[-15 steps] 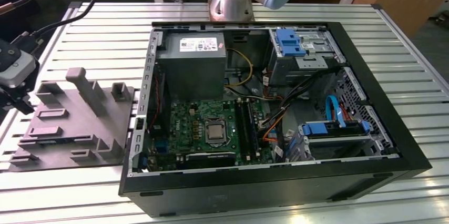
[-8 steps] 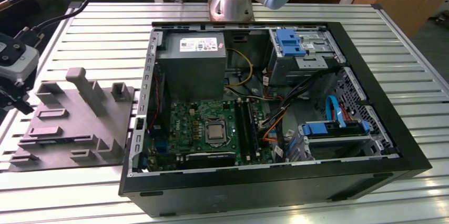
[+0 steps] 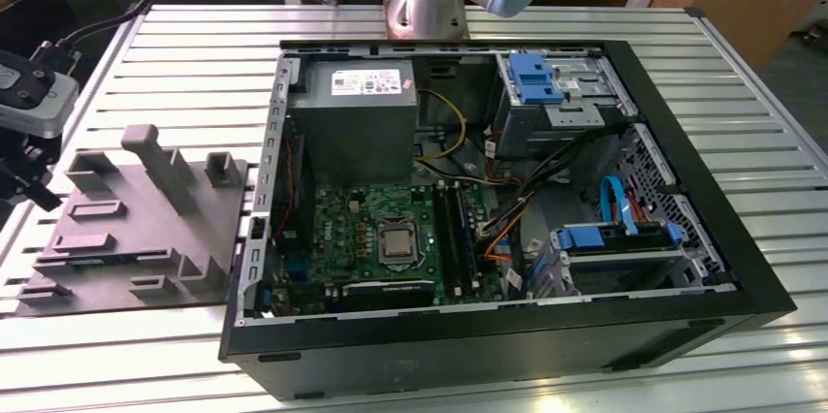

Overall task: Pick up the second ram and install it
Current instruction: 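Pick up the second ram and move it above second insertion slot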

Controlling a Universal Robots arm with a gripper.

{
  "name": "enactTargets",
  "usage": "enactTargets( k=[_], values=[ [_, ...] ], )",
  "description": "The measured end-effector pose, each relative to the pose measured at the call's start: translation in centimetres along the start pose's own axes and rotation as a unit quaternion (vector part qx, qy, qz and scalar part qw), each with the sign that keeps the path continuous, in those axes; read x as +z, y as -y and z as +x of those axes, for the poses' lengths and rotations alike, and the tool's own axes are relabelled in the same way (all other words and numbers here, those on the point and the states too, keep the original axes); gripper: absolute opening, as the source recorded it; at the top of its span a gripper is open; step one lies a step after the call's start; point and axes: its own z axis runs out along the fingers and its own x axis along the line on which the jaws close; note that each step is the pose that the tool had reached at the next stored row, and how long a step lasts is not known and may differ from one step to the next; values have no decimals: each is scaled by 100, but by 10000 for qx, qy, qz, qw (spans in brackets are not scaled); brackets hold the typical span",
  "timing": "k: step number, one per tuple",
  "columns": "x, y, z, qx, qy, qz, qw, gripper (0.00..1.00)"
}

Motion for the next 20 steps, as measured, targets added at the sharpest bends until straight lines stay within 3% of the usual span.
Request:
enactTargets(
  k=[5, 10, 15, 20],
  values=[
    [2, 0, 0, -454, -20, -15, 9990, 10],
    [5, 0, 0, -907, -41, -30, 9959, 10],
    [8, 0, 0, -1354, -61, -45, 9908, 10],
    [13, 1, 0, -1805, -81, -60, 9835, 10]
  ],
)
